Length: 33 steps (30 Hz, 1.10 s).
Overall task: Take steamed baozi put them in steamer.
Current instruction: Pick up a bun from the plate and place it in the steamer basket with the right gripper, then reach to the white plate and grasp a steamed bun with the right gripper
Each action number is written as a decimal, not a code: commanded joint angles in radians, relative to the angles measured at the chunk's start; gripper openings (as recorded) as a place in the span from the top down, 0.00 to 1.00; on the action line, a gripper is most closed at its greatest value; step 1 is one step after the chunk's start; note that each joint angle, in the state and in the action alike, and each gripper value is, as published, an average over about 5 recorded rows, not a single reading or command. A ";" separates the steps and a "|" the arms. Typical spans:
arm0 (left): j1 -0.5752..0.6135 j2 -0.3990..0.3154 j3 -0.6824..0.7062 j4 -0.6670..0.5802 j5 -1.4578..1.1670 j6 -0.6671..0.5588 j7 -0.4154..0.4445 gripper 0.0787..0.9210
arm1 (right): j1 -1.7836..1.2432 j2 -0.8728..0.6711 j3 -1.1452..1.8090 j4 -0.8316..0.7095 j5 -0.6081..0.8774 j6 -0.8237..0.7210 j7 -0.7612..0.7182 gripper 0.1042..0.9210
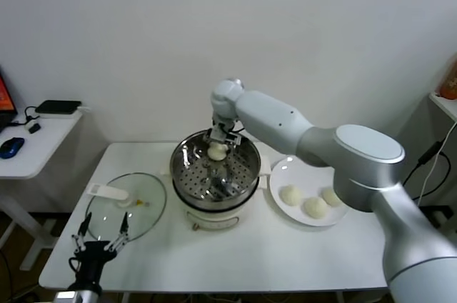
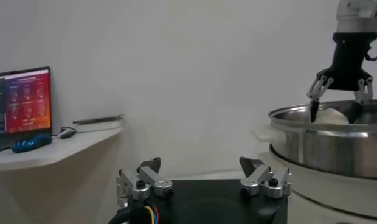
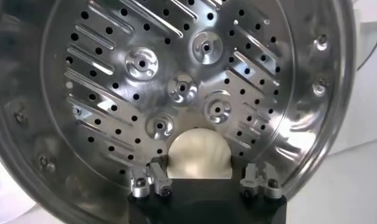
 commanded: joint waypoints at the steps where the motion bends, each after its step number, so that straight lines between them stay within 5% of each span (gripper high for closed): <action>1: -0.001 0.001 0.001 0.004 0.001 0.000 0.000 0.12 | -0.015 0.010 0.012 -0.017 -0.020 0.010 0.003 0.17; 8: -0.003 0.000 0.001 0.004 0.002 0.003 -0.001 0.12 | 0.025 -0.019 0.001 0.013 0.053 0.020 -0.028 0.12; 14: 0.000 -0.001 0.001 -0.003 0.002 0.002 -0.001 0.12 | 0.202 -0.110 -0.160 0.111 0.376 -0.029 -0.123 0.12; 25: 0.002 -0.003 0.014 -0.019 0.002 0.007 -0.001 0.12 | 0.493 -0.444 -0.423 0.436 0.910 -0.429 -0.160 0.12; 33: 0.007 -0.006 0.025 -0.030 0.004 0.007 0.001 0.12 | 0.442 -0.681 -0.444 0.494 0.943 -0.643 -0.133 0.12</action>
